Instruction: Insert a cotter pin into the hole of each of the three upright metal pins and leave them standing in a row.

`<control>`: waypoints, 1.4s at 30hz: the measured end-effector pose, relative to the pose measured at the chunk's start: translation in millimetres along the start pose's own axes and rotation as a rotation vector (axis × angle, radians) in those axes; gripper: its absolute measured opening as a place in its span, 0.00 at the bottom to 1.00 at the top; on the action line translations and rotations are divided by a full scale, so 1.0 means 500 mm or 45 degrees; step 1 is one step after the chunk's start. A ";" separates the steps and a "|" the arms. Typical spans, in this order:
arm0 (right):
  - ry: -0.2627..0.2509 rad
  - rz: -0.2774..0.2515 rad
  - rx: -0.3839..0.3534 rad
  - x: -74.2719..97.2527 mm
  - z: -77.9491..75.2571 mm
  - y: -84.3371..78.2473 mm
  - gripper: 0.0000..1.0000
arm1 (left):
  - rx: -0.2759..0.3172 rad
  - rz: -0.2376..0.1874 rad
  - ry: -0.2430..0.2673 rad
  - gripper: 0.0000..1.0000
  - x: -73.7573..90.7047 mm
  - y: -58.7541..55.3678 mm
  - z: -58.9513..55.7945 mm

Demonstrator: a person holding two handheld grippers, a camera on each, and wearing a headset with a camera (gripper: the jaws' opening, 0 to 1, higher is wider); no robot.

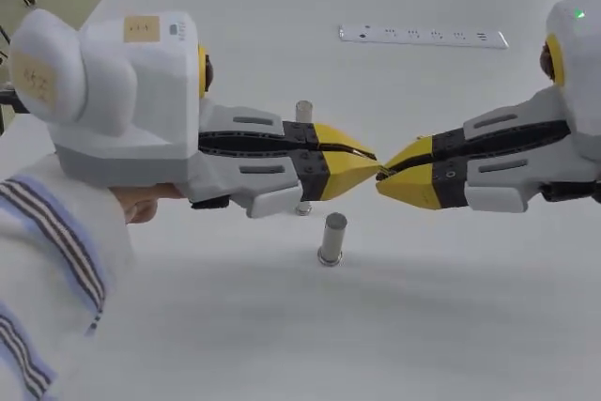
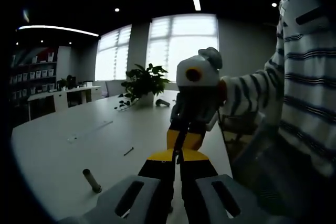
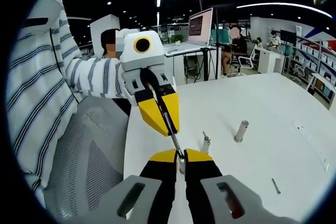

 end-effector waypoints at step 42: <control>0.104 0.029 0.077 0.021 0.011 0.022 0.00 | 0.030 0.011 -0.026 0.00 0.012 -0.006 -0.009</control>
Point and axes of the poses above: the centre of the closed fingertips' face, and the gripper's own axes: x roughly backward along the fingers, z roughly to its left, y roughly out of its top, the point moved 1 cm from there along x, roughly backward along the fingers, and after that the axes turned 10 degrees about -z, right-handed, at the moved point
